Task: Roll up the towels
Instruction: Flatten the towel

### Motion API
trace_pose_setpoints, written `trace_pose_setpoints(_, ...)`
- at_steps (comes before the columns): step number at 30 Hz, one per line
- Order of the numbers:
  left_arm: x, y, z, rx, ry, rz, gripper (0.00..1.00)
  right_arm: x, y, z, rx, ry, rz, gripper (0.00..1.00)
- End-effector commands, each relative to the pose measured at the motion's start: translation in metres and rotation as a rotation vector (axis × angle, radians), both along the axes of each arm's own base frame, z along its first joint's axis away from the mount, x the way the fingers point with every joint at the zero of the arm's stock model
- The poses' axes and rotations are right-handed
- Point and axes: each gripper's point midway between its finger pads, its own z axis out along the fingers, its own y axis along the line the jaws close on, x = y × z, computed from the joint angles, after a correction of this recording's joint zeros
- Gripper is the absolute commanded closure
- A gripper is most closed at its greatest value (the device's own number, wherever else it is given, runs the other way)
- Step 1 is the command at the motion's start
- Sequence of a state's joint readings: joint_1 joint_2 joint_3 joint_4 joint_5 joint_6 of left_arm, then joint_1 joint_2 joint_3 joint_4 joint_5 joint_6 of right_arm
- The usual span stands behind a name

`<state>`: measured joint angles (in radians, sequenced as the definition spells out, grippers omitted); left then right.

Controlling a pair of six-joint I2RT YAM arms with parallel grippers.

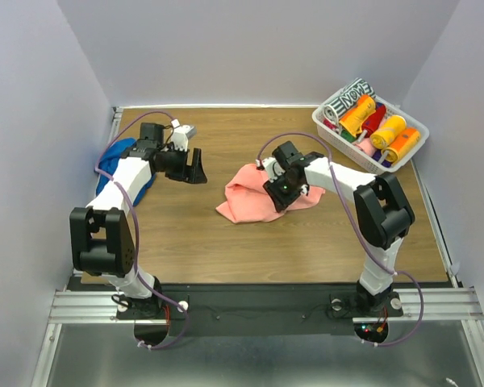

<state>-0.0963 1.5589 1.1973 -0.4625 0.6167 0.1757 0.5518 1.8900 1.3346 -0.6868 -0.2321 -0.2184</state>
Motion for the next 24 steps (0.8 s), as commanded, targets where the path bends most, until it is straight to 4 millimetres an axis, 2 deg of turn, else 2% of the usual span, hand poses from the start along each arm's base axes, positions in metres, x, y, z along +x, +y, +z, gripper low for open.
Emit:
trace_pose_setpoints(1,0.001,0.002,0.000,0.007,-0.037,-0.006,0.16,0.020,0.022,0.016,0.058,-0.066,-0.021,0.57)
trace_pose_setpoints(4,-0.004,0.001,-0.014,0.006,0.003,-0.013,0.16,0.021,0.025,0.020,0.064,-0.074,-0.021,0.56)
trace_pose_setpoints(11,-0.032,-0.013,-0.055,-0.008,0.129,-0.094,0.18,0.015,0.026,-0.006,0.023,-0.028,-0.011,0.56)
trace_pose_setpoints(12,-0.037,-0.019,-0.061,-0.004,0.142,-0.119,0.21,0.012,0.025,-0.011,0.017,-0.014,-0.013,0.56)
trace_pose_setpoints(15,-0.043,-0.030,-0.073,0.007,0.174,-0.169,0.28,0.011,0.024,-0.013,0.014,-0.009,-0.018,0.62)
trace_pose_setpoints(16,-0.044,-0.039,-0.076,0.012,0.179,-0.201,0.30,0.013,0.023,-0.009,0.016,-0.020,-0.024,0.68)
trace_pose_setpoints(19,-0.040,-0.054,-0.077,0.017,0.164,-0.238,0.33,0.014,0.024,0.000,0.024,-0.041,-0.023,0.73)
trace_pose_setpoints(21,-0.040,-0.066,-0.083,0.029,0.162,-0.273,0.36,0.015,0.024,0.007,0.031,-0.056,-0.024,0.82)
trace_pose_setpoints(22,-0.040,-0.072,-0.088,0.040,0.166,-0.282,0.37,0.015,0.024,0.009,0.033,-0.061,-0.025,0.89)
trace_pose_setpoints(24,-0.037,-0.079,-0.091,0.039,0.161,-0.293,0.44,0.015,0.022,0.012,0.031,-0.069,-0.030,0.99)
